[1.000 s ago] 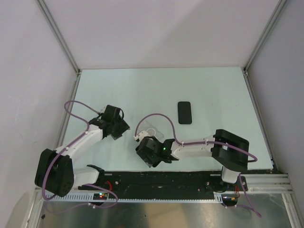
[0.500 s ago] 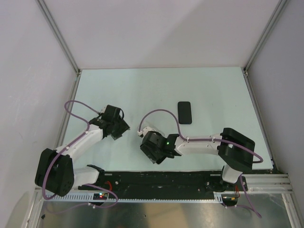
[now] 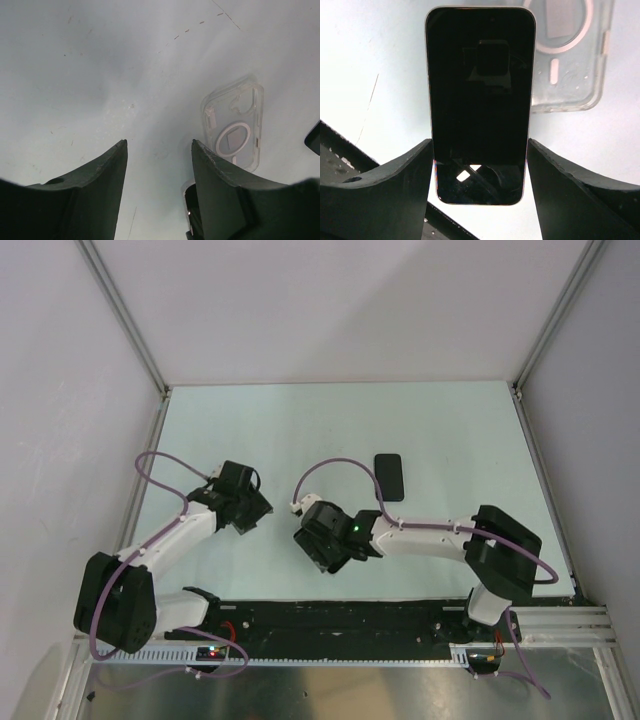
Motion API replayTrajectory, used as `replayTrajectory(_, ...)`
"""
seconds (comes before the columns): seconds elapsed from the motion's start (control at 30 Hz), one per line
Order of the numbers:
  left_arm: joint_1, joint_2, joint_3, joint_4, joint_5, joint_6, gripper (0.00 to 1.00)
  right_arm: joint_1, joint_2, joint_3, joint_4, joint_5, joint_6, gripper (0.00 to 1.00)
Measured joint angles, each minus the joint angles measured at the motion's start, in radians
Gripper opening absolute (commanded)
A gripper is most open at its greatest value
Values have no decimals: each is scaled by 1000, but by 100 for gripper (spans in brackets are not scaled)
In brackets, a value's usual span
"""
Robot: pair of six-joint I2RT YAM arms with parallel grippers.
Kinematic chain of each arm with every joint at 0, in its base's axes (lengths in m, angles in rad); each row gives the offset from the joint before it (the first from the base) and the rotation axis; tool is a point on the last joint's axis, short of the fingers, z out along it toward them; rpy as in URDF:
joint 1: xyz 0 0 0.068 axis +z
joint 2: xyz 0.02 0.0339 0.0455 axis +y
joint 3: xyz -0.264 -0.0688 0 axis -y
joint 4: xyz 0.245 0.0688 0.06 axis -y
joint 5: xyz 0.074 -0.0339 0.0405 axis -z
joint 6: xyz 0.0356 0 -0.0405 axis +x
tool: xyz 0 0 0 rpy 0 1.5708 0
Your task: Put the phone into the phone case
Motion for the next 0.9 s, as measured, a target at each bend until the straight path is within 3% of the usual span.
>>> replayTrajectory(0.5,11,25,11,0,3,10,58,-182,69,154,0,-10,-115,35)
replayTrajectory(0.9,25,32,15,0,9,18,59,-198,154,177,0,-53,-183,36)
